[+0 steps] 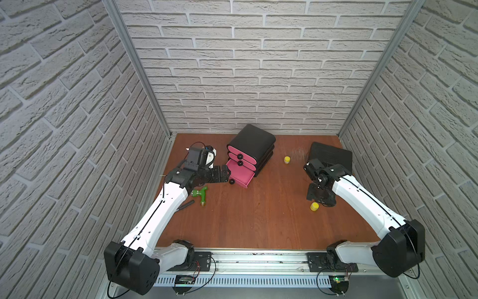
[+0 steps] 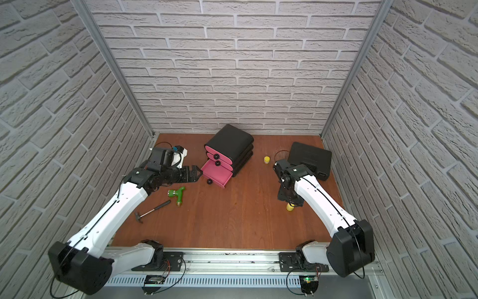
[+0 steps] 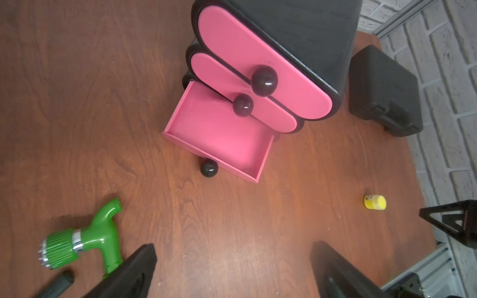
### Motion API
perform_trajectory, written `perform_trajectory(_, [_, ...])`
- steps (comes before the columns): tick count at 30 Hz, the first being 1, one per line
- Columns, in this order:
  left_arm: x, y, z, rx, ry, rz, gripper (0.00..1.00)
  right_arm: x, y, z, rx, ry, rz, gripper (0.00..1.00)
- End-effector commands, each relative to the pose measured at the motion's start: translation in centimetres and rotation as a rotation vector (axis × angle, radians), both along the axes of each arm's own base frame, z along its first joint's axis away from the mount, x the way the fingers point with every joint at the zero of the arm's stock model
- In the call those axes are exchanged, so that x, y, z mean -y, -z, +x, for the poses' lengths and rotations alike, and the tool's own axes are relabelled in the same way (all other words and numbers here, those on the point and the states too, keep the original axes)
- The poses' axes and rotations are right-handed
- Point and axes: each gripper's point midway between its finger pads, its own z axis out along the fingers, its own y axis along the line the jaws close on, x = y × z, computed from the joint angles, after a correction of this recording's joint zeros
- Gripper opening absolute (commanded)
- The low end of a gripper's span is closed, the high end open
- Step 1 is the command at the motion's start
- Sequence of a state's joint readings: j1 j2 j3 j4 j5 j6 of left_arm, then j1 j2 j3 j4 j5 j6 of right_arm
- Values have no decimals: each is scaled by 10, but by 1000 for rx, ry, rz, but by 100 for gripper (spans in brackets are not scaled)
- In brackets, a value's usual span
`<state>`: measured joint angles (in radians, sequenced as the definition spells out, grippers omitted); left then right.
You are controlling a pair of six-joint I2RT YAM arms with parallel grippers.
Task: Put the paint cans in the drawer according to color
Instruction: Move the paint can to the center of the board.
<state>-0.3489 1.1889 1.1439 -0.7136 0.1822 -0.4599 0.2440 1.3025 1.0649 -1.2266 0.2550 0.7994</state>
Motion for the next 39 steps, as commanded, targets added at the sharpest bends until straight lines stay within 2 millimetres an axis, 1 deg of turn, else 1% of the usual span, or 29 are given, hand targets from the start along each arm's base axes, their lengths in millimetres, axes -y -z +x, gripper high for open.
perform_trajectory(1, [-12,-4,2,3,-36,103,98,3,16,7,33,63,86,59])
perform_trajectory(5, [-16,-12,7,33,-73,110,98,-1,37,19,59,89,192,60])
perform_trajectory(8, [-20,-14,8,36,-91,125,98,2,48,17,15,110,202,63])
perform_trajectory(11, [-21,-14,6,32,-96,123,98,10,60,14,-5,119,173,71])
perform_trajectory(14, [-23,-12,4,30,-108,124,98,12,75,17,-10,130,204,70])
perform_trajectory(17, [-27,-14,2,37,-128,132,99,11,83,24,0,102,217,67])
perform_trajectory(20, [-34,-18,2,53,-159,143,99,11,86,30,8,72,219,63])
perform_trajectory(23, [-41,-23,2,68,-192,155,98,9,89,32,12,47,225,60])
perform_trajectory(25, [-43,-22,1,62,-195,157,98,9,92,31,1,41,225,57])
perform_trajectory(27, [-41,-20,1,51,-181,145,99,8,93,29,-9,35,229,54])
perform_trajectory(32, [-35,-20,0,60,-150,121,98,4,94,18,-18,36,243,53])
perform_trajectory(35, [-32,-19,0,62,-135,110,94,1,95,12,-25,23,246,48])
perform_trajectory(39, [-27,-23,1,92,-114,80,89,-7,93,11,-33,-30,231,36])
